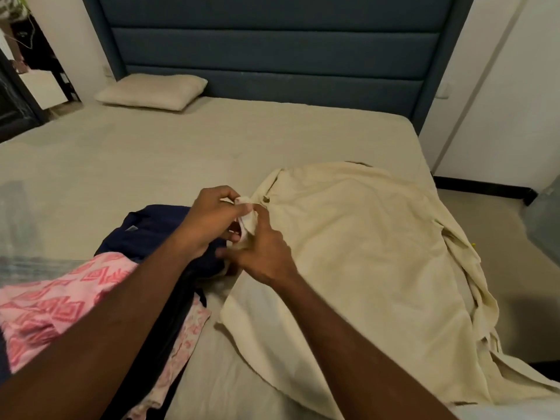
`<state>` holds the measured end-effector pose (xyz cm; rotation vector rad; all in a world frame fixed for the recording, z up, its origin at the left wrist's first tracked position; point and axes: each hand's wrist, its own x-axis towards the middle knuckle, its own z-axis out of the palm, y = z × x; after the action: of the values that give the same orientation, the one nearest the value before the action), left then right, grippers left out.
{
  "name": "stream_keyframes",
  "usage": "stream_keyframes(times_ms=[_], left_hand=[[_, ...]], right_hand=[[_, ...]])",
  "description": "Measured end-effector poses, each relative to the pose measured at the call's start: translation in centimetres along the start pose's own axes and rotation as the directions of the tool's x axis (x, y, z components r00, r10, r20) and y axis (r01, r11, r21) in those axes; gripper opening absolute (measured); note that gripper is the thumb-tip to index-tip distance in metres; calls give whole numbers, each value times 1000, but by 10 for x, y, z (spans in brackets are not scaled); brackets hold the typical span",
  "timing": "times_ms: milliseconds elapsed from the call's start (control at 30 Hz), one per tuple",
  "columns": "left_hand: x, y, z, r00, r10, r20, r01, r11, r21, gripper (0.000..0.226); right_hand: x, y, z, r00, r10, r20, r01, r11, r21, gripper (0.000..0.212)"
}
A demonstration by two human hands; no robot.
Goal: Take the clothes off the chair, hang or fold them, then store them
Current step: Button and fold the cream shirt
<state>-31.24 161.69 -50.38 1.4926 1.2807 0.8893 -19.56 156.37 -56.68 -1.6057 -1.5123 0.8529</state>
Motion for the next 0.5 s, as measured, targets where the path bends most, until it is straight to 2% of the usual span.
stream_keyframes(times_ms=[67,100,167,233,267,333,367,433,500], left_hand=[[7,12,4,998,-12,64,23,985,-173,25],[14,13,5,999,-29,35,36,972,-231,32],[32,5,9,989,-99,-107,73,971,-229,38],[50,-17,22,954,-211,-212,189,974,-123,42],[56,-30,34,943,-253,-218,248,968,-49,44],[61,-57,57,944,-310,-114,326,929,173,47],[59,-67,67,939,-342,-30,336,895,292,55],[62,-78,88,921,-382,78,299,821,487,73],[66,-80,98,922,-376,90,280,811,514,77]], right_hand=[[15,-1,-4,973,57,-223,-76,994,-81,60],[23,0,-13,953,115,-279,-133,990,-46,54],[41,2,-34,927,274,-257,-234,956,174,52],[63,-1,-59,912,381,-150,-267,831,488,34],[76,-4,-75,906,415,-87,-268,720,641,23],[97,-13,-108,902,431,1,-244,507,827,14],[106,-16,-124,906,423,7,-220,457,862,18],[118,-18,-160,904,423,-61,-169,486,858,22],[121,-11,-199,891,433,-138,-118,512,851,24]])
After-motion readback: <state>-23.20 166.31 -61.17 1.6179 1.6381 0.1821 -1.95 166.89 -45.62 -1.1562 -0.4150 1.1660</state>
